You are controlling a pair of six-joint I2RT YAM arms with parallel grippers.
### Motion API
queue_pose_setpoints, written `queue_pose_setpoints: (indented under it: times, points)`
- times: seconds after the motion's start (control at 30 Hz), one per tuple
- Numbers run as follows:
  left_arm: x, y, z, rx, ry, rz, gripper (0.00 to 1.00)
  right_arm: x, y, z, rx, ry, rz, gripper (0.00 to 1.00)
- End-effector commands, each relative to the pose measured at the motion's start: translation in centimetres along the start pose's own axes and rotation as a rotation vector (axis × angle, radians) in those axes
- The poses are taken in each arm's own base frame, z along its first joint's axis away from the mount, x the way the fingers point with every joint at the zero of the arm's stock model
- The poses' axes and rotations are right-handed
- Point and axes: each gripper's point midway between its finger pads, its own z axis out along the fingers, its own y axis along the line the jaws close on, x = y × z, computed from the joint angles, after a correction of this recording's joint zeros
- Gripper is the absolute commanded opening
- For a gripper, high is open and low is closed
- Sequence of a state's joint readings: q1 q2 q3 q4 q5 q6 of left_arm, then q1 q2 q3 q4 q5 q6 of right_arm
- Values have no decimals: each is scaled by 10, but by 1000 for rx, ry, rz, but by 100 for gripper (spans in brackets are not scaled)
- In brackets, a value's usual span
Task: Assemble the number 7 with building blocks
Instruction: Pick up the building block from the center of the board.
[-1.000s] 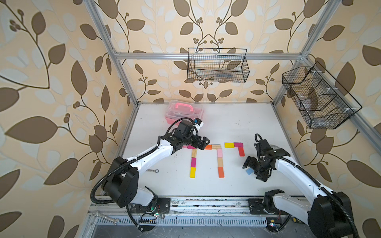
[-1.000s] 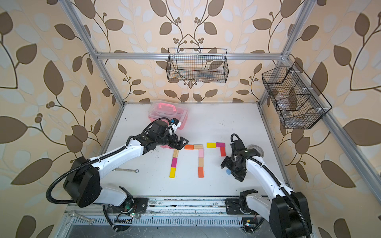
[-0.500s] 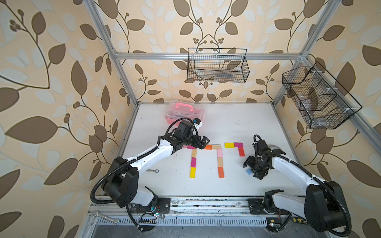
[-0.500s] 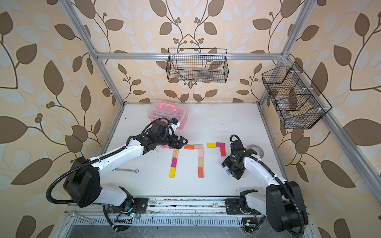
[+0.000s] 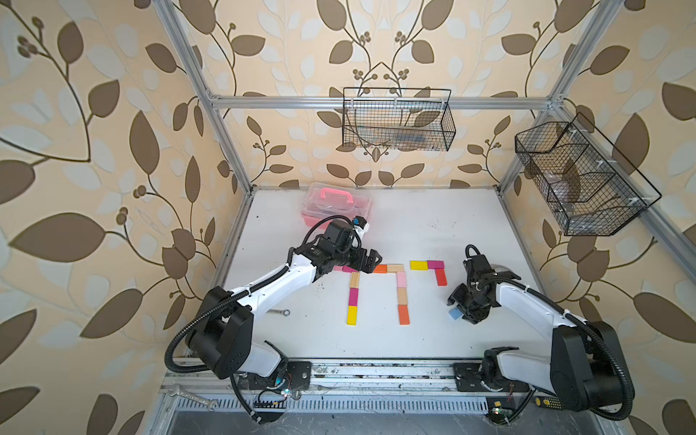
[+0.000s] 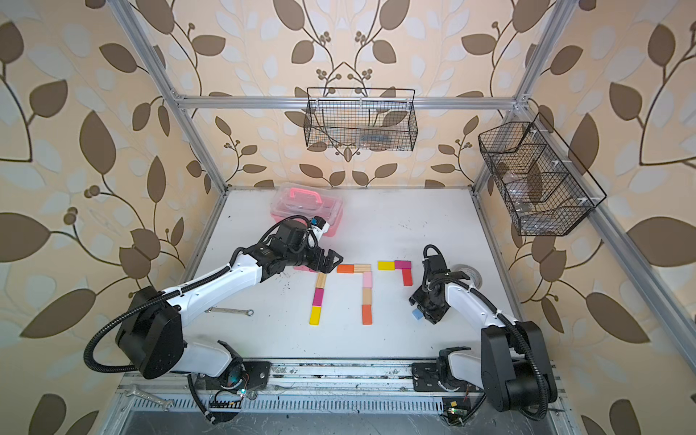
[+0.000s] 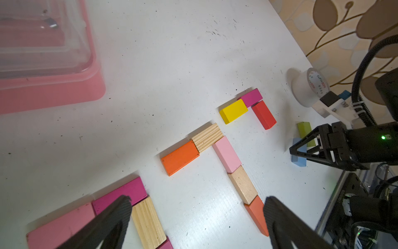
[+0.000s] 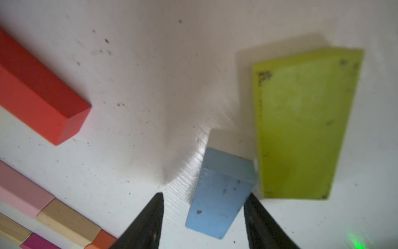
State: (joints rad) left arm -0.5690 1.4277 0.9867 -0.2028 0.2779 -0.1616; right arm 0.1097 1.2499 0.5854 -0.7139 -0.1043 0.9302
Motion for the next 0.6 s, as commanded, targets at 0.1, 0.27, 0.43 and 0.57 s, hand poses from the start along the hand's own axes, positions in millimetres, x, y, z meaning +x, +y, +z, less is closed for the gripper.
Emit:
queue_pose_setpoints:
  times: [0.1, 0.27, 0.43, 0.57]
  points:
    - [-25, -7, -13, -7, -62, 37, 99, 2, -23, 9, 113, 6, -34, 57]
    - [-24, -6, -14, -11, -59, 34, 99, 1, -27, 12, 144, 13, -50, 56]
    - [-24, -5, -15, -22, -63, 30, 99, -2, -21, 11, 144, 10, -73, 50]
    - [-24, -4, -16, -28, -64, 28, 99, -5, -16, 9, 151, 5, -103, 44]
